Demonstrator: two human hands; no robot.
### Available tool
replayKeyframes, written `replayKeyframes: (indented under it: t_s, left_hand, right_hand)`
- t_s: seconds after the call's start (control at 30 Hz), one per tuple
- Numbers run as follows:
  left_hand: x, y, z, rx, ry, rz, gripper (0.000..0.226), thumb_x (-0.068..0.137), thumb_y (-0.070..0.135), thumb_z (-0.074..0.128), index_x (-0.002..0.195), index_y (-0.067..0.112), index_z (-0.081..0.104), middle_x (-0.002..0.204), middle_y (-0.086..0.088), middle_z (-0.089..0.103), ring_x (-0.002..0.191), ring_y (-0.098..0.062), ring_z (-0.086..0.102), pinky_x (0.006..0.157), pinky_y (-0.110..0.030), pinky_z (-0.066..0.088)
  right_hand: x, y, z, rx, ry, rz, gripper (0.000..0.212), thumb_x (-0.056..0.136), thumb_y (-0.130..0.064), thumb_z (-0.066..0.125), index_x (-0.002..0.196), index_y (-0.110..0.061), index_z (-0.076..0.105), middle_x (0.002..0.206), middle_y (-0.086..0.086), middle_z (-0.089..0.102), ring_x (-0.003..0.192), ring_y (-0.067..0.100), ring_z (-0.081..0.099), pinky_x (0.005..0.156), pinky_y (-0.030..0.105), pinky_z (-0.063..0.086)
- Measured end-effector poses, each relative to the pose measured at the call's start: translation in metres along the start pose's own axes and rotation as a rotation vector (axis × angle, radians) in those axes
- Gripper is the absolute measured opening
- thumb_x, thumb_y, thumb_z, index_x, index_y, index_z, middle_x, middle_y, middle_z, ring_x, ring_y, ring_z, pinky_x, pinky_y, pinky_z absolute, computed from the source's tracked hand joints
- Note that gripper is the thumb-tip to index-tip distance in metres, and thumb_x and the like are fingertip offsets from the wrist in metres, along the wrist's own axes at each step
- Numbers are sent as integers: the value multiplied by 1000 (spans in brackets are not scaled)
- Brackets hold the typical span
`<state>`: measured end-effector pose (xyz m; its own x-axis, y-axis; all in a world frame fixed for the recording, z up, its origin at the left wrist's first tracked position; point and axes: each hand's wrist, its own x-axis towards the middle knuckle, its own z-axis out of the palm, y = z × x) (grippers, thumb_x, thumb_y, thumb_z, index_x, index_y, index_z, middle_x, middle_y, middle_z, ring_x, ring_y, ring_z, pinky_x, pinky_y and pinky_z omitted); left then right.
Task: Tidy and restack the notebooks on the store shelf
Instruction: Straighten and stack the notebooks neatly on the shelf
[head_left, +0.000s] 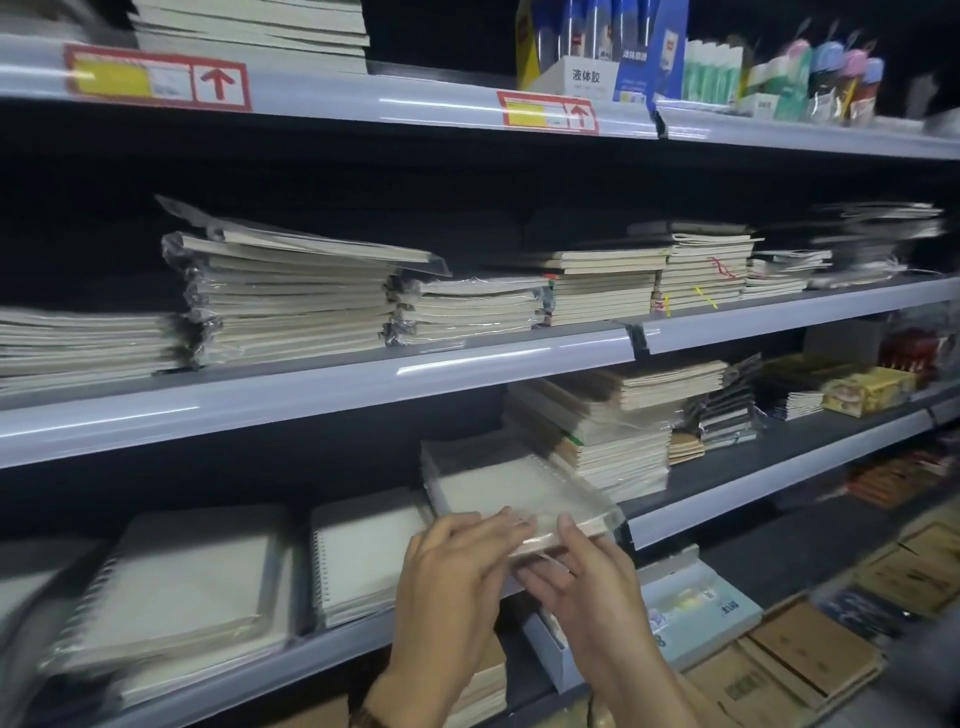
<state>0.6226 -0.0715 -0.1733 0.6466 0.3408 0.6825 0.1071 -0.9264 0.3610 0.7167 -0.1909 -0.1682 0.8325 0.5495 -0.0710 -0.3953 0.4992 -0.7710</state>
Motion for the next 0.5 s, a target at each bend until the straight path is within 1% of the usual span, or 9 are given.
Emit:
replayKeyframes:
  t_s: [0.1, 0.13, 0.2, 0.27, 0.33, 0.4, 0.43, 0.47, 0.5]
  left_hand:
    - [-28, -1, -6, -178, 16, -108, 57, 90, 27, 75, 122, 71, 61, 136, 45, 57, 134, 6, 47, 113, -24, 38]
    - [-33, 0, -12, -270, 17, -174, 55, 87, 24, 74, 118, 69, 66, 135, 42, 60, 136, 7, 48, 116, -24, 38]
    - [-43, -1, -28, -507, 6, -332, 55, 86, 10, 76, 116, 56, 74, 132, 33, 66, 134, 7, 54, 117, -26, 42]
    - [-52, -3, -46, -668, 7, -496, 48, 91, 4, 76, 115, 45, 77, 128, 28, 71, 128, 4, 61, 112, -26, 48]
    - [-60, -2, -64, -799, 33, -627, 37, 96, 9, 73, 116, 39, 78, 125, 18, 76, 120, -3, 68, 105, -27, 54]
    - [-65, 2, -82, -973, 62, -726, 30, 96, 20, 74, 120, 37, 78, 124, 11, 78, 114, -6, 73, 100, -30, 57]
    - [-67, 5, -90, -1034, 82, -757, 31, 94, 28, 75, 122, 38, 77, 123, 11, 78, 112, -6, 74, 96, -30, 58]
    - [-69, 6, -98, -1077, 95, -775, 35, 90, 36, 76, 124, 40, 76, 122, 12, 78, 110, -6, 75, 91, -28, 59]
    - [-71, 8, -105, -1130, 99, -780, 43, 84, 43, 76, 127, 41, 73, 123, 12, 78, 111, -9, 75, 88, -29, 60]
  right_hand:
    - [-8, 15, 8, -40, -1, -27, 21, 106, -11, 58, 124, -2, 63, 115, 26, 77, 102, 44, 77, 96, 56, 58]
    - [-13, 21, 12, -61, 0, -47, 19, 106, -7, 57, 122, -1, 64, 113, 27, 77, 101, 45, 77, 96, 58, 56]
    - [-23, 29, 22, -110, -12, -92, 18, 105, -3, 55, 120, -2, 65, 110, 27, 78, 100, 46, 77, 95, 60, 55]
    - [-35, 34, 32, -148, -64, -114, 22, 106, -1, 53, 123, -5, 67, 110, 23, 79, 103, 44, 77, 94, 59, 58]
    - [-47, 37, 40, -201, -129, -122, 24, 106, -1, 53, 125, -6, 67, 111, 21, 80, 105, 40, 77, 94, 61, 59]
    - [-60, 42, 48, -326, -179, -178, 22, 105, -2, 56, 118, -11, 71, 104, 17, 81, 101, 35, 79, 91, 60, 61]
    - [-66, 46, 54, -402, -194, -229, 23, 104, -3, 58, 110, -18, 74, 99, 13, 82, 96, 30, 80, 88, 56, 63]
    - [-71, 50, 60, -478, -210, -287, 24, 104, -6, 61, 103, -25, 76, 94, 8, 83, 91, 23, 80, 84, 51, 63]
    - [-77, 57, 65, -570, -241, -335, 24, 104, -13, 64, 102, -33, 78, 94, 0, 83, 90, 16, 79, 83, 46, 62]
